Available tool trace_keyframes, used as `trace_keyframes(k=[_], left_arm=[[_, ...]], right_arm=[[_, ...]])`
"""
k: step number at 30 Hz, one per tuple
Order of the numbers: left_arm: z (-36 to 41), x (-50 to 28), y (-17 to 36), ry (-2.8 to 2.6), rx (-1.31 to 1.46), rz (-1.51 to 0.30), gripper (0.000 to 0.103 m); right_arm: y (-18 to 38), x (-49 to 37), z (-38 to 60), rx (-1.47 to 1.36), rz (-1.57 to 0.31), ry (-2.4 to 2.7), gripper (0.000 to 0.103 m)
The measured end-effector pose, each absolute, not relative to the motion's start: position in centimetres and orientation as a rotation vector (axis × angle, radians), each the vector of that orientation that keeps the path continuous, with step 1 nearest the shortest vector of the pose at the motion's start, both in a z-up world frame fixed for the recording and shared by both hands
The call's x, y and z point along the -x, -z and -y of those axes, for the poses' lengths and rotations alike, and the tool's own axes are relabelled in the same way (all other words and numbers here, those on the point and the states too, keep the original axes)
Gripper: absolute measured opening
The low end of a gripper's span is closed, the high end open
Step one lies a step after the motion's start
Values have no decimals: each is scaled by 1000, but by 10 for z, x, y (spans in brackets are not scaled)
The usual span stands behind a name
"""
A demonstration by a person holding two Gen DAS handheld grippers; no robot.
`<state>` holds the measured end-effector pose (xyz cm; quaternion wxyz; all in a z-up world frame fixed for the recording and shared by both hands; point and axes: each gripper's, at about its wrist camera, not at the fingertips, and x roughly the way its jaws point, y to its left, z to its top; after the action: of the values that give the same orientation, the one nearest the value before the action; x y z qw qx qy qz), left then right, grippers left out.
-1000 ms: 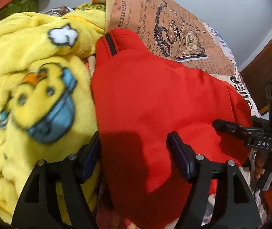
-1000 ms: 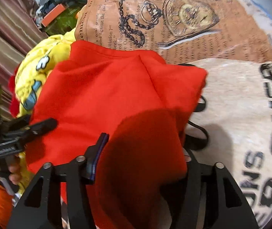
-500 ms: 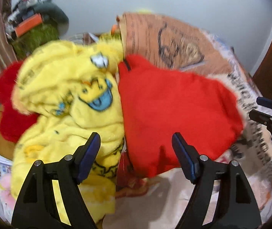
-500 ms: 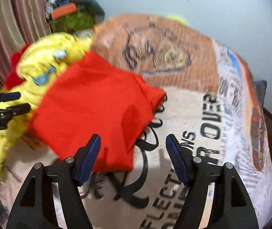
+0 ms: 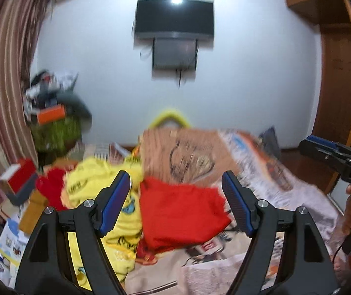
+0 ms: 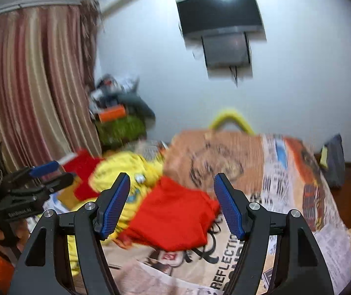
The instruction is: Fold large clothes
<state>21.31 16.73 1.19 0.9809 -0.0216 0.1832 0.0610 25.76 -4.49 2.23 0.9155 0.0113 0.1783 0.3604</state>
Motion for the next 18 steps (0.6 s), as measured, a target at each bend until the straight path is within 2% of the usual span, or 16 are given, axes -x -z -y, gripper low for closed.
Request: trace_keyframes(k=[4, 11, 12, 13, 15, 18], left_arm=[[-141, -173, -34, -141, 16, -259, 77], [-120, -126, -39, -173, 53, -169, 77], [-119, -122, -37, -184, 56, -162, 77], [-118, -118, -35, -200, 53, -156, 79], [-118, -114, -31, -233, 47, -151, 94], [-118, -110, -25, -254, 59, -155, 101]], right_arm=[[-41, -217, 54, -22, -256, -742, 67], [-45, -176, 59, -19, -161, -695, 68], [-43, -175, 59, -18, -161, -687, 70], [-42, -174, 58, -13, -162, -678, 76], [-38, -173, 57, 2, -150, -639, 82], [-35, -172, 56, 21, -155, -603, 95]])
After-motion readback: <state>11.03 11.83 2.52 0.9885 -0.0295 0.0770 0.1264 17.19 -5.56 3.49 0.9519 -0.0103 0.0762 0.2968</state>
